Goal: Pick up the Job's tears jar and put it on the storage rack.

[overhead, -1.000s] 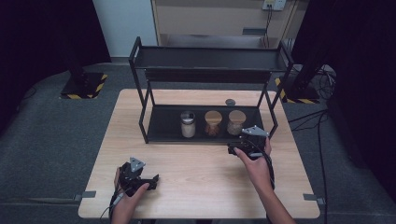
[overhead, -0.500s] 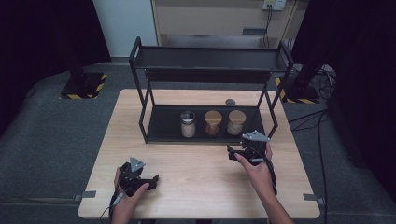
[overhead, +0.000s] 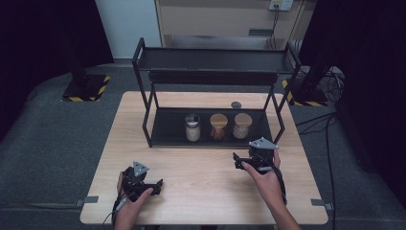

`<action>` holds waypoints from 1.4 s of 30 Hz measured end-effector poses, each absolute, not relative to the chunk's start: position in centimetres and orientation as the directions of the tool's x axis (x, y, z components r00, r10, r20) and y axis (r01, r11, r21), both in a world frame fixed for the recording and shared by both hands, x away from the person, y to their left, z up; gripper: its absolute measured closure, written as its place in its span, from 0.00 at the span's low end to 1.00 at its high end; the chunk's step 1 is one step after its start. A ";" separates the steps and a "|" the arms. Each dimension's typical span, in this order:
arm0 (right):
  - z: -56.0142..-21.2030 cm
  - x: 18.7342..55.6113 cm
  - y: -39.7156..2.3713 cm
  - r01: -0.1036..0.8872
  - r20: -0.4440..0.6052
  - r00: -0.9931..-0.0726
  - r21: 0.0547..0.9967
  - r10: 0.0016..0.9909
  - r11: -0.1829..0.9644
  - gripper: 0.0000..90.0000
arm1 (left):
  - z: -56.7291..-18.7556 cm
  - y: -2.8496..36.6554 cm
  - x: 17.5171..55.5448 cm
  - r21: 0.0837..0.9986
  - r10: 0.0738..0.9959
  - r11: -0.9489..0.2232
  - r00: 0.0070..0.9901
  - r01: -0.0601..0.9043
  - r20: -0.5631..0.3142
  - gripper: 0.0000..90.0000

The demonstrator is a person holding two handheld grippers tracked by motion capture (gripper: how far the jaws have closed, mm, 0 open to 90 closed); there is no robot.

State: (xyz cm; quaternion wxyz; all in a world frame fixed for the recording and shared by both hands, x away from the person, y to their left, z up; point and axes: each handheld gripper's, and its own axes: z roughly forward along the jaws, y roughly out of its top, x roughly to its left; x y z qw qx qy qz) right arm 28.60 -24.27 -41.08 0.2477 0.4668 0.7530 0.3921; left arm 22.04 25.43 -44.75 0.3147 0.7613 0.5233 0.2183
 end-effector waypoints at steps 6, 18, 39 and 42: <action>-41.2 28.2 -24.8 0.511 -0.002 -0.441 0.822 0.898 0.252 0.02 | -44.8 25.4 22.0 0.708 0.934 -0.254 0.357 0.659 0.003 0.00; -41.5 27.4 -25.5 0.510 0.004 -0.447 0.823 0.894 0.251 0.02 | -44.8 25.4 22.0 0.707 0.934 -0.254 0.357 0.659 0.003 0.00; -42.7 25.5 -26.7 0.504 0.014 -0.450 0.829 0.893 0.241 0.02 | -44.8 25.4 22.0 0.708 0.934 -0.254 0.357 0.659 0.003 0.00; -42.8 25.2 -27.0 0.506 0.018 -0.451 0.829 0.892 0.239 0.02 | -44.8 25.4 22.0 0.708 0.934 -0.254 0.357 0.659 0.003 0.00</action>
